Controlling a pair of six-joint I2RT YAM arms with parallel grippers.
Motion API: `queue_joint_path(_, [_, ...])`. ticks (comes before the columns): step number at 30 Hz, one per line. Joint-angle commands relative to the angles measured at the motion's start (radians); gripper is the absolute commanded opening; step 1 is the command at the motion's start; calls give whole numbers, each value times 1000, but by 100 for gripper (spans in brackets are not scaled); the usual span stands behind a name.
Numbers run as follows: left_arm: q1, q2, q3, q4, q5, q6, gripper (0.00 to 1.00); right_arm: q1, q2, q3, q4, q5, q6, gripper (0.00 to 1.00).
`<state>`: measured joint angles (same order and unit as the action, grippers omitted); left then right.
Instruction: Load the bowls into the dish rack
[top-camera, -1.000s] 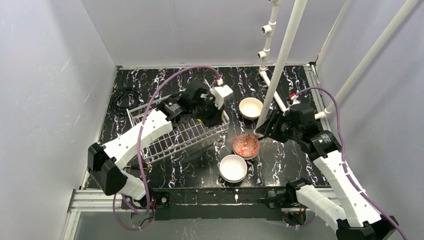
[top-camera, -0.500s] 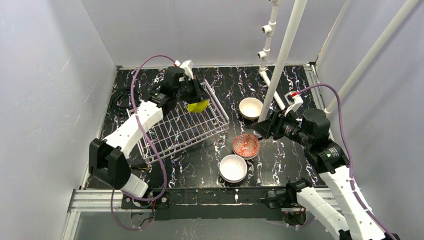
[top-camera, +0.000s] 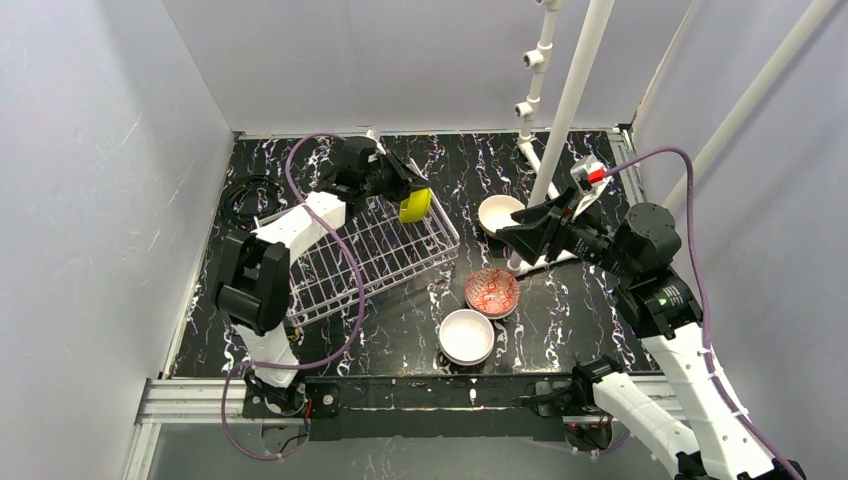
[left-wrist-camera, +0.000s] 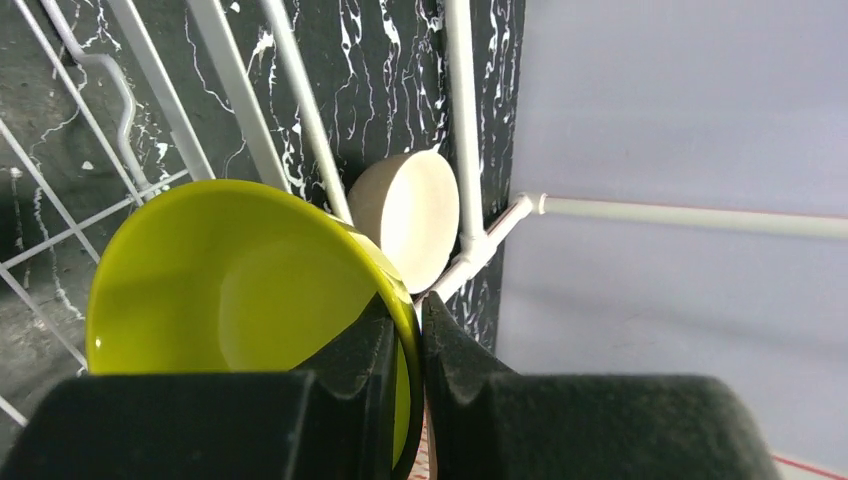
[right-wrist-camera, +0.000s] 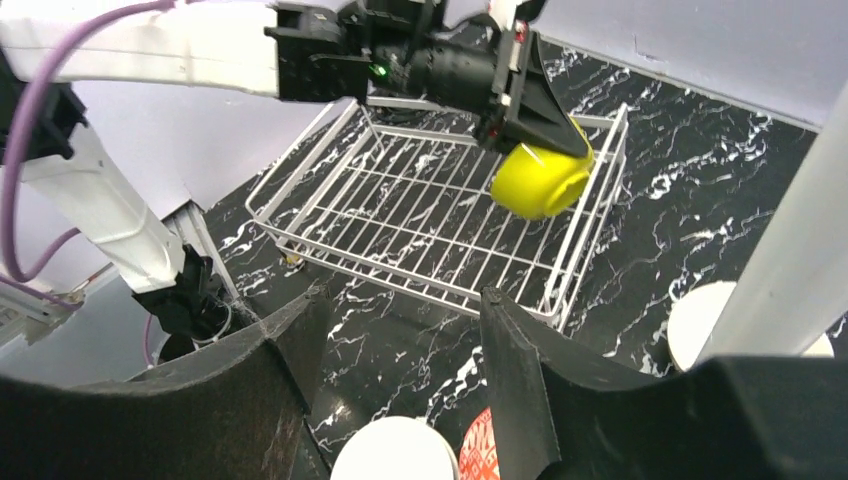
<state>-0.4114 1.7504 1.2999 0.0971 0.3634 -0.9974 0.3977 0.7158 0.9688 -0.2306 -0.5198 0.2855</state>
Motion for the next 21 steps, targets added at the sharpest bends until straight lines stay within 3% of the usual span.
queue_joint_path(1, [10,30,-12,157,-2,-142,0,-3,-7,50,103,-51,1,65])
queue_joint_path(14, [49,-12,-282,566,-148,-357,0,-3,-6,45,88,-39,15,68])
queue_joint_path(21, [59,38,-304,751,-143,-406,0,-3,0,42,86,-33,22,69])
